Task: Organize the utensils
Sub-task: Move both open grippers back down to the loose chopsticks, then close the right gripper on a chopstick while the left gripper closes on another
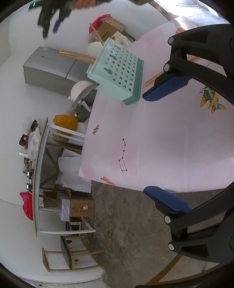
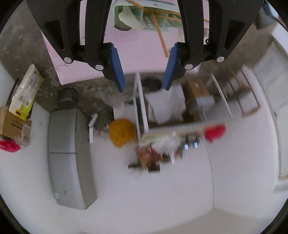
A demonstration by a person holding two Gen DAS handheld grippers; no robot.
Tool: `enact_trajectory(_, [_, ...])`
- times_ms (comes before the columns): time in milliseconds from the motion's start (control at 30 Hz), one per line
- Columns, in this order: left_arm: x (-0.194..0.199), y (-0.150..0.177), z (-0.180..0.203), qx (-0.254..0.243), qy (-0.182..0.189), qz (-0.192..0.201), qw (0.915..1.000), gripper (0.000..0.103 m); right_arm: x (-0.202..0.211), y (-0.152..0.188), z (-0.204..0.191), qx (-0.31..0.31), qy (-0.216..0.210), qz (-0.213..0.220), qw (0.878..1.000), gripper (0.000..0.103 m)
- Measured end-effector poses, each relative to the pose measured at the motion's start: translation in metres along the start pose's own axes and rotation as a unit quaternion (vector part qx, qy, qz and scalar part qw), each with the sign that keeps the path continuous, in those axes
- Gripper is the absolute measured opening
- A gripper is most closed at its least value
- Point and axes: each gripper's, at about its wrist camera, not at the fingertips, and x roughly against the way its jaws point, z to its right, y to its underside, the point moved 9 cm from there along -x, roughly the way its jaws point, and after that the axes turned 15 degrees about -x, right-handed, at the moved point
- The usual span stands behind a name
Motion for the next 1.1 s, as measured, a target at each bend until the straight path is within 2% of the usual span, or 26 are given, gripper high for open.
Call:
enact_trajectory(100, [0.0,0.002,0.001,0.005,-0.005,-0.003,1.0,0.091,0.048,0.01,-0.01,0.015,-0.038,0.022,0.999,0.046])
enact_trajectory(200, [0.0,0.004,0.007,0.006,-0.002,-0.006,1.0,0.091,0.071,0.055,-0.018,0.056,-0.053,-0.021,0.997,0.047])
enact_trajectory(300, [-0.002,0.007,0.017,-0.007,-0.012,-0.019,0.9997,0.091,0.062,0.129,-0.009,0.065,-0.053,-0.121,0.989,0.047])
enact_trajectory(333, [-0.002,0.009,0.019,-0.01,-0.013,-0.022,0.9996,0.091,0.053,0.167,0.001,0.055,-0.053,-0.178,0.981,0.047])
enact_trajectory(433, [-0.005,0.017,0.032,-0.021,-0.021,-0.044,0.9986,0.091,0.032,0.249,0.032,0.025,-0.031,-0.288,0.957,0.044])
enact_trajectory(533, [-0.009,0.026,0.042,-0.033,-0.029,-0.067,0.9968,0.091,0.019,0.302,0.054,0.024,-0.007,-0.34,0.94,0.034])
enact_trajectory(633, [-0.013,0.034,0.054,-0.034,-0.034,-0.087,0.995,0.091,0.018,0.323,0.063,0.015,-0.019,-0.363,0.932,0.027])
enact_trajectory(833, [-0.019,0.038,0.078,-0.041,-0.025,-0.11,0.9928,0.091,0.011,0.345,0.057,0.038,-0.036,-0.375,0.926,0.018])
enact_trajectory(1000, [-0.02,0.035,0.091,-0.061,-0.03,-0.114,0.9912,0.091,0.006,0.346,0.053,0.043,-0.055,-0.367,0.928,0.012])
enact_trajectory(1100, [-0.022,0.031,0.097,-0.071,-0.027,-0.113,0.9907,0.091,0.01,0.349,0.06,0.039,-0.052,-0.364,0.929,0.008])
